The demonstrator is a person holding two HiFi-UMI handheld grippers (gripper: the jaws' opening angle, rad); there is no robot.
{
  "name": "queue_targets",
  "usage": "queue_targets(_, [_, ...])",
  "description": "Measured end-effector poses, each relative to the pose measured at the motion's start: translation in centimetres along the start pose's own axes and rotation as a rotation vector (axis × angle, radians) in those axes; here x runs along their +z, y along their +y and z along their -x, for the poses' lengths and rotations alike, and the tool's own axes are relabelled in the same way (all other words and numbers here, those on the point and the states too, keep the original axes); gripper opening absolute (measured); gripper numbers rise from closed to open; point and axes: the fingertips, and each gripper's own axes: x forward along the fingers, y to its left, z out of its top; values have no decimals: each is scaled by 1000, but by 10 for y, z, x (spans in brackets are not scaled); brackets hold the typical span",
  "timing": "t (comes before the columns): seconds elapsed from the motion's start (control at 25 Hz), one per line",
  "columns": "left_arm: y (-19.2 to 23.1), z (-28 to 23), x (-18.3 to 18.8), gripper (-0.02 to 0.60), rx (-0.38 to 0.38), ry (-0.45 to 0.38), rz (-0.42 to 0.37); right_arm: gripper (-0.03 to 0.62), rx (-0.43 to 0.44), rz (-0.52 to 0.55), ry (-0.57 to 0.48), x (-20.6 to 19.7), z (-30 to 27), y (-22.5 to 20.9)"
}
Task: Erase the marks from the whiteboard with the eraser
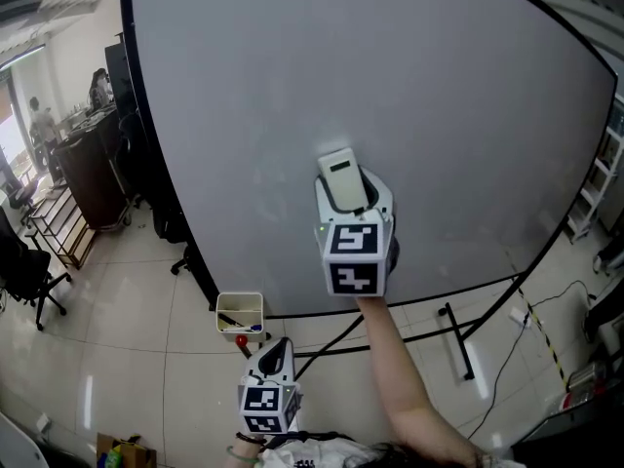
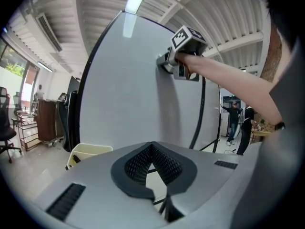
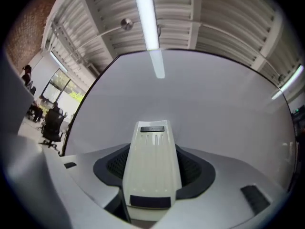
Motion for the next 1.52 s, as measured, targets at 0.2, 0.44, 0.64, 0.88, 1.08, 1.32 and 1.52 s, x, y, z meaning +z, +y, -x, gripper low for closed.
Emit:
queue_targets(0.2, [4, 4, -7, -3, 2, 19, 5, 282, 19, 110, 125, -70, 3, 32])
queue_targets(0.44, [6, 5, -4, -3, 22, 11, 6, 282, -74, -24, -49, 40, -3, -53])
queue_targets(0.64, [6, 3, -8, -3, 21, 24, 14, 282, 14, -51, 153, -87, 11, 5])
queue_targets(0.88, [-3, 4, -11, -3, 11, 31, 25, 281, -30, -32, 57, -21, 7, -36])
queue_targets(1.08, [-2, 0, -11, -3, 16, 34, 27, 282, -9, -131, 36, -25, 5, -47])
queue_targets(1.32, [2, 2, -14, -3, 26, 42, 36, 281, 27, 5, 181, -102, 13, 3])
queue_targets(1.52, [3, 4, -13, -3, 36, 36, 32, 281, -76, -140, -32, 3, 7, -88])
